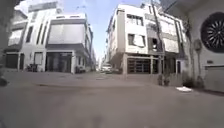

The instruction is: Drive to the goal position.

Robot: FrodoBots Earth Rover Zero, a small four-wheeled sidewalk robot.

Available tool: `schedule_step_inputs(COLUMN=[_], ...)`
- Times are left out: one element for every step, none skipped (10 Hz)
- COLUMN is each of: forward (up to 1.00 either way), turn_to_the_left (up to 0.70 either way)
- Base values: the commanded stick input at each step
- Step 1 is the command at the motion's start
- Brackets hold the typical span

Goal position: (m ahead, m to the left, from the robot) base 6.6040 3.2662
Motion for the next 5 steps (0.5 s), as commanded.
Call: schedule_step_inputs(forward=[0.85,0.85,0.85,0.85,0.85], turn_to_the_left=[-0.34,-0.19,-0.09,0.00,-0.28])
